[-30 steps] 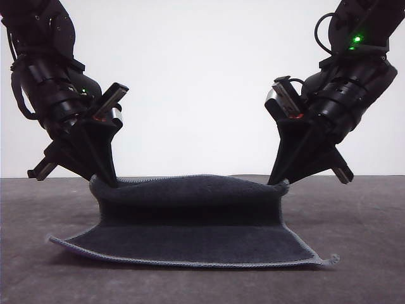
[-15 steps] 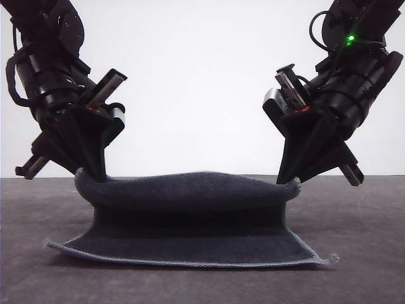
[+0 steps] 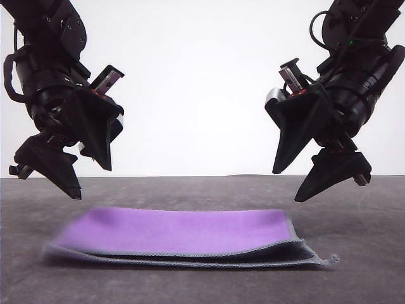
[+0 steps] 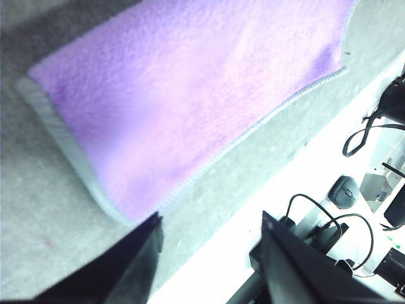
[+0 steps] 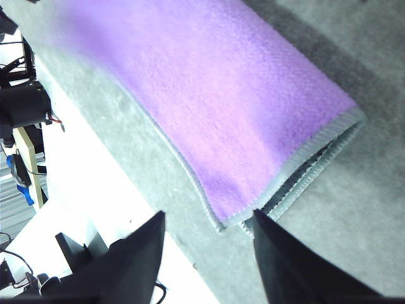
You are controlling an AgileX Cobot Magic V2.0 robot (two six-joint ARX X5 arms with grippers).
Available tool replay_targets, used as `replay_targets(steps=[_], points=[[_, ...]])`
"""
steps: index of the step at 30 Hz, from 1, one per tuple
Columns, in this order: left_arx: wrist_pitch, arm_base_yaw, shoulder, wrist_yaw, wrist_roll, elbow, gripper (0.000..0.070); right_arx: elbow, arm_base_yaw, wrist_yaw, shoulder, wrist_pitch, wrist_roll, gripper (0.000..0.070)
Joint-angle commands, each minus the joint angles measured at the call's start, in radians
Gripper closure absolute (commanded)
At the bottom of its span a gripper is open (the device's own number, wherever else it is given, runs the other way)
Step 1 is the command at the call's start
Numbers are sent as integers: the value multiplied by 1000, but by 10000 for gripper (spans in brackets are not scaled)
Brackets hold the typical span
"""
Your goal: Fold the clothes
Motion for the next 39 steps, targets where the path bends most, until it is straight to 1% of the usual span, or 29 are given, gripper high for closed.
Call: replay_targets(steps=[1, 3, 5, 7, 11, 14, 17, 21, 24, 29, 33, 36, 39], points=[[-8, -2, 5, 2, 25, 6, 377, 19, 5, -4, 17, -4, -24, 397], [-6, -2, 5, 3, 26, 6, 358, 20, 5, -3, 17, -2, -34, 360], [-7, -2, 5, 3, 25, 6, 301, 21, 4, 1, 17, -2, -44, 323], [-8, -2, 3, 2, 28, 6, 269, 25, 3, 8, 13, -3, -53, 314], [7, 9, -20, 2, 36, 7, 265, 31, -7, 12, -28, 6, -58, 311], [48, 26, -59, -1, 20, 10, 265, 40, -14, 20, -91, 19, -51, 311], [100, 46, -114, -41, -27, 10, 265, 43, -19, 89, -179, 42, -17, 311], [185, 68, -219, -163, -99, 10, 265, 43, -19, 245, -344, 84, 46, 311], [213, 79, -313, -232, -131, 10, 265, 43, -19, 321, -486, 88, 73, 311], [227, 91, -457, -238, -132, 10, 265, 41, -19, 401, -712, 58, 126, 311], [227, 104, -526, -241, -132, -10, 265, 19, -19, 450, -846, 10, 164, 310], [230, 118, -564, -241, -130, -63, 265, -48, -19, 457, -928, 14, 196, 310], [232, 132, -586, -241, -128, -128, 265, -157, -18, 451, -986, 65, 244, 310]])
